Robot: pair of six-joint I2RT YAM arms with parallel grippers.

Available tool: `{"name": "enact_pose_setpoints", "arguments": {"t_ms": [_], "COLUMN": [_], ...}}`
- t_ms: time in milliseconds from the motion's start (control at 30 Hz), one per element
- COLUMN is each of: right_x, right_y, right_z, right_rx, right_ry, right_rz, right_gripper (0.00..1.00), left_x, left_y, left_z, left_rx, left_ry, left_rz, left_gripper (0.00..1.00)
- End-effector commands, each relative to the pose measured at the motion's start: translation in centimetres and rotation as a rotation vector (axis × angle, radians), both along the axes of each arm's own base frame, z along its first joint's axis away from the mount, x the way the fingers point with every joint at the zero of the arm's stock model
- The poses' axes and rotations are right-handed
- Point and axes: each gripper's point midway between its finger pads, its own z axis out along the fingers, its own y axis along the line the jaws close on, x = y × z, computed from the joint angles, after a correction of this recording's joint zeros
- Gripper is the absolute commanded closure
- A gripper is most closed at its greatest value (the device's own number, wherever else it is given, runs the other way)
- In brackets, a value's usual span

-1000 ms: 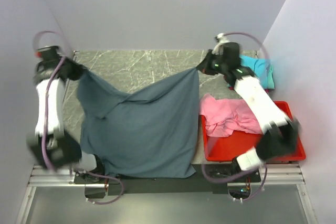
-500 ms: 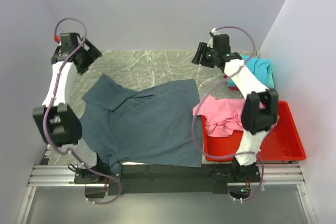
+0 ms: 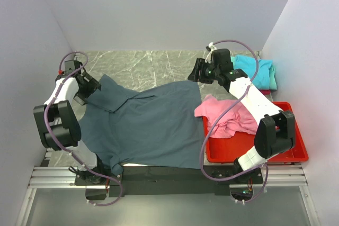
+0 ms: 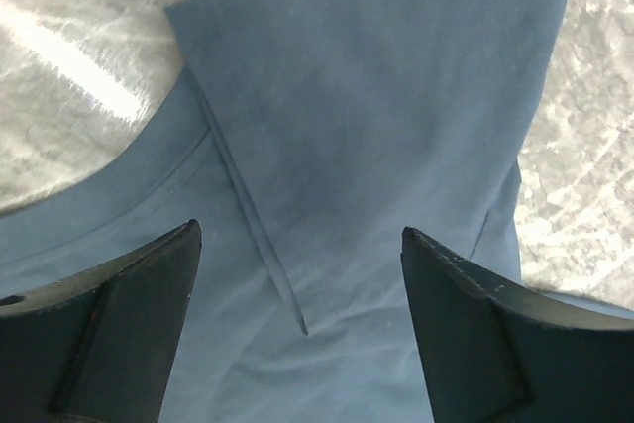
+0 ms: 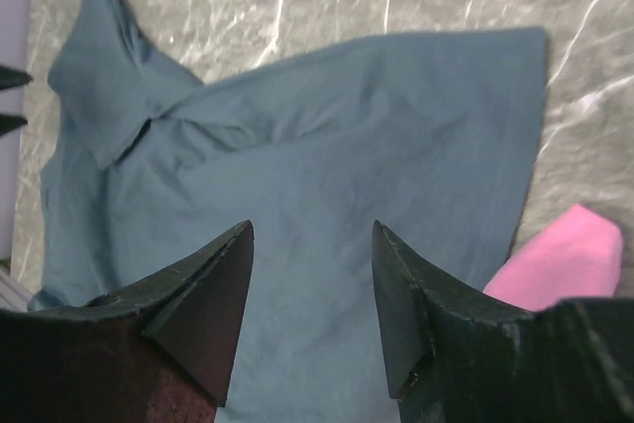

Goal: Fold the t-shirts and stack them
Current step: Flatten the tshirt out

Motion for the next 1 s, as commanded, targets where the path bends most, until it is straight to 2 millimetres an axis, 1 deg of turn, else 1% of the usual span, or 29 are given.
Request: {"name": "enact_pose_setpoints", "arguments": {"t_ms": [0, 33, 67, 133, 167, 300, 500, 667, 800, 967], "right_x": [-0.5, -0.6, -0.8, -0.9, -0.9, -0.8, -0.8, -0.6, -0.5, -0.5], "right_y": [1.2, 1.4, 1.6, 1.8, 1.9, 2.1, 2.2, 2.0, 2.0, 2.0], "right_z": [1.0, 0.7, 0.5, 0.3, 0.2, 0.1, -0.1, -0.3, -0.2, -0.4], "right_rx": [0.031, 0.029, 0.028, 0.026, 0.027, 0.034, 0.028, 0.020, 0.017, 0.017], "right_ry": [-0.028, -0.020, -0.014, -0.006, -0.004, -0.003, 0.002, 0.005, 0.007, 0.011], "right_rz": [0.033, 0.037, 0.043, 0.048, 0.049, 0.047, 0.047, 0.041, 0.039, 0.040], "right_gripper": [0.42, 0.43, 0.43, 0.44, 0.44, 0.44, 0.45, 0.46, 0.46, 0.46], "left_x": [2.4, 2.4, 2.4, 2.3, 2.2, 2.2, 2.5, 2.0, 2.0, 2.1], "left_y": [0.6, 0.8, 0.8, 1.2, 1.3, 2.0, 2.3, 2.7, 2.9, 3.1], "left_z": [0.7, 0.5, -0.2, -0.8, -1.4, -2.3, -3.5, -5.0, -5.6, -6.1], "left_rx": [0.020, 0.021, 0.017, 0.032, 0.033, 0.028, 0.026, 0.030, 0.039, 0.045], "left_ry": [-0.053, -0.045, -0.021, -0.002, 0.012, 0.020, 0.056, 0.096, 0.111, 0.120], "left_rz": [-0.011, -0.009, -0.008, -0.005, -0.003, 0.005, 0.007, 0.014, 0.013, 0.007], "left_gripper": [0.14, 0.15, 0.15, 0.15, 0.15, 0.16, 0.19, 0.26, 0.32, 0.46]}}
